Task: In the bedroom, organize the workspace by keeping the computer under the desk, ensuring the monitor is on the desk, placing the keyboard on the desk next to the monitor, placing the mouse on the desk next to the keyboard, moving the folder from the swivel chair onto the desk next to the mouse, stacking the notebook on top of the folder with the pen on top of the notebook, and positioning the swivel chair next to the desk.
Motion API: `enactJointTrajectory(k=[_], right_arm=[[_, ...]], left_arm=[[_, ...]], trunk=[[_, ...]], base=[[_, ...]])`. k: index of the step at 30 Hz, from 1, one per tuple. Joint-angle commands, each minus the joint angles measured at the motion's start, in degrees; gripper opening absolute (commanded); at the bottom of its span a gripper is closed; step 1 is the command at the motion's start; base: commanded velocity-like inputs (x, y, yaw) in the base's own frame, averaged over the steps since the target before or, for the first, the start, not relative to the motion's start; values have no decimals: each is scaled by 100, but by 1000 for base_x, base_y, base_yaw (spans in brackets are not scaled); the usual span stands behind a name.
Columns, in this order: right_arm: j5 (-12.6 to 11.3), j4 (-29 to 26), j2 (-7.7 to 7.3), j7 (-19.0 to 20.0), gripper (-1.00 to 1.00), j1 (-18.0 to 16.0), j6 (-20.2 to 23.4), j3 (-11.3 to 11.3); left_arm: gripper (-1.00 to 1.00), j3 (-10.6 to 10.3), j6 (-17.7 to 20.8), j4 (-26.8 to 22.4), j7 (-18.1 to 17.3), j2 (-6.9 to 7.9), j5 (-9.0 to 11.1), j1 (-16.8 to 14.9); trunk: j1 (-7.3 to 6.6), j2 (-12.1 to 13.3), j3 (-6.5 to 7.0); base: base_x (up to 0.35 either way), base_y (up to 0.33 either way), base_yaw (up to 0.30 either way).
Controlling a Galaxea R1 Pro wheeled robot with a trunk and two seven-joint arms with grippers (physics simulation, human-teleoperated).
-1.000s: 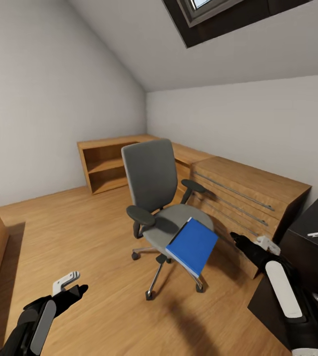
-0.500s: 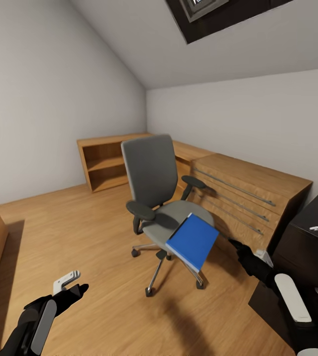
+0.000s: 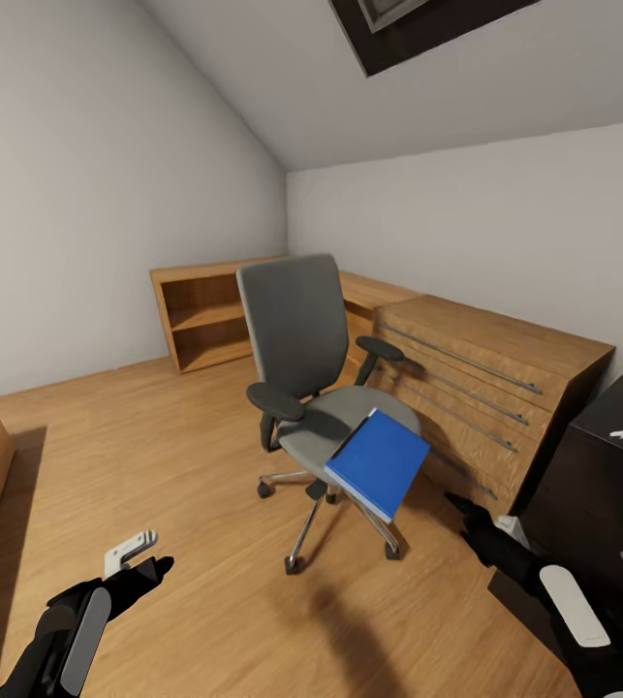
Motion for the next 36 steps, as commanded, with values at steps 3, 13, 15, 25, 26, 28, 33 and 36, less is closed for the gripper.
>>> enactJointTrajectory(k=[3, 13, 15, 25, 26, 28, 33, 36], right_arm=[[4, 35, -11, 313, 100, -4, 38, 2], [10, 65, -19, 845, 100, -4, 288, 17], [11, 67, -22, 964, 100, -4, 328, 17], [14, 200, -51, 1923, 100, -4, 642, 3], [19, 209, -83, 1963, 100, -4, 897, 6], [20, 210, -89, 1969, 100, -4, 950, 7], [7, 215, -91, 1982, 100, -4, 1017, -5], [-3, 211, -90, 1992, 100, -4, 1025, -16]], left_arm=[[100, -1, 27, -7, 44, -2, 60, -3], [100, -1, 27, -7, 44, -1, 59, -3], [100, -1, 27, -7, 44, 0, 59, -3], [100, -1, 27, -7, 44, 0, 59, -3], [100, -1, 27, -16, 44, -4, 64, -3], [100, -1, 27, -19, 44, -4, 66, -3], [100, -1, 27, -25, 44, -1, 67, -3], [100, -2, 27, -164, 42, -6, 70, -4]], trunk=[[66, -124, -60], [285, -525, -239], [329, -605, -275], [549, -1007, -455], [571, -1047, -473], [615, -1127, -509], [724, -1327, -598], [790, -1448, -652]], base=[[0, 0, 0], [0, 0, 0], [0, 0, 0], [0, 0, 0], [0, 0, 0], [0, 0, 0], [0, 0, 0], [0, 0, 0]])
